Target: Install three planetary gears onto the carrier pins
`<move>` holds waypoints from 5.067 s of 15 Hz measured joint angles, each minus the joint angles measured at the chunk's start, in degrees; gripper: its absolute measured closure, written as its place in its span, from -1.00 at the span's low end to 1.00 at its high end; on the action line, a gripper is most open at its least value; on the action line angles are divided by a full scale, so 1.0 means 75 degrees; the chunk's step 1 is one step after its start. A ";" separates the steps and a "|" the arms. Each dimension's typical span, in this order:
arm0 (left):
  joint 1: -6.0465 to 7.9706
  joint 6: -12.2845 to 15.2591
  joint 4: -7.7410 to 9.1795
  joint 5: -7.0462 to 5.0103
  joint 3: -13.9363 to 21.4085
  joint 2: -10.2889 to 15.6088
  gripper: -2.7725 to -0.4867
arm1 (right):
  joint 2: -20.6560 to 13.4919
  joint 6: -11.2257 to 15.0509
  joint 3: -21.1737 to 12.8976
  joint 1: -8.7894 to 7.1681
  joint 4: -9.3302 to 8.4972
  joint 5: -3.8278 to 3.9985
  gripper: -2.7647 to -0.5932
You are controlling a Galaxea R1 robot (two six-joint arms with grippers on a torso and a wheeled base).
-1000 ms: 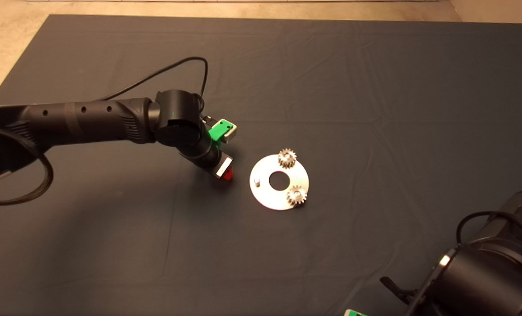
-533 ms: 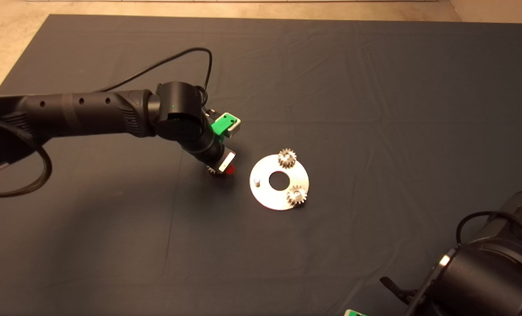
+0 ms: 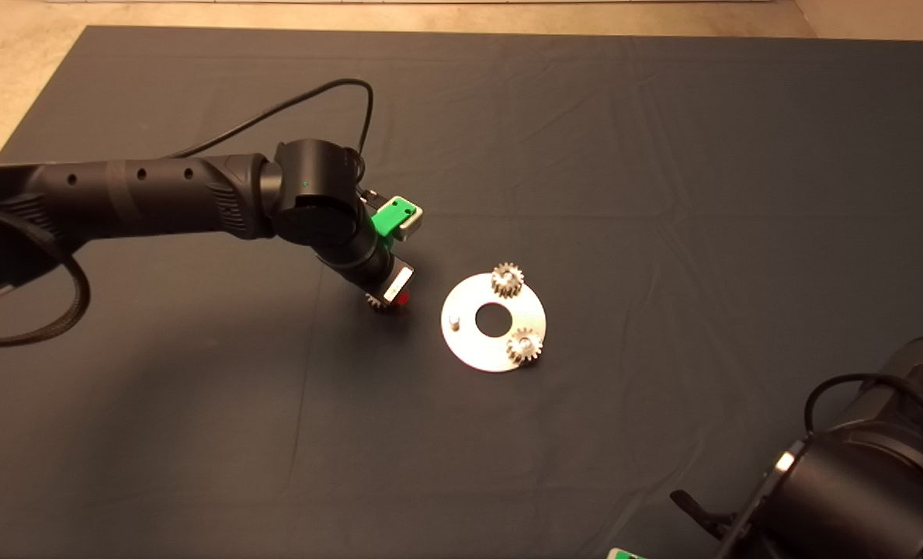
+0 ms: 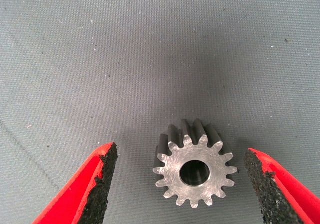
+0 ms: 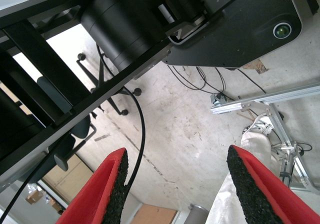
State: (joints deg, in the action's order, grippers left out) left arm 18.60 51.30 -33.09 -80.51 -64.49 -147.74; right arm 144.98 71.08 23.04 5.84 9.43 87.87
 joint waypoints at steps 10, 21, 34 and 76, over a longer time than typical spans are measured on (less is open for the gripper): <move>-0.0005 0.0062 0.0002 0.0022 0.0000 0.0037 -0.14 | 0.0018 0.0015 0.0000 0.0000 0.0000 0.0001 0.22; -0.0011 0.0059 -0.0001 0.0027 0.0000 0.0080 -0.14 | 0.0018 0.0015 0.0000 0.0000 0.0000 0.0003 0.22; -0.0297 0.0213 0.0002 0.0223 0.0068 0.0163 -0.03 | 0.0018 0.0018 0.0000 -0.0003 0.0000 -0.0003 0.22; -0.0297 0.0234 0.0011 0.0336 0.0418 0.0397 0.77 | 0.0018 0.0018 0.0000 -0.0051 0.0000 0.0003 0.22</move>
State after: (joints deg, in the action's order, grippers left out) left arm 16.37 53.05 -33.01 -78.00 -61.36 -144.76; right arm 145.12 71.22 23.04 5.46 9.42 87.89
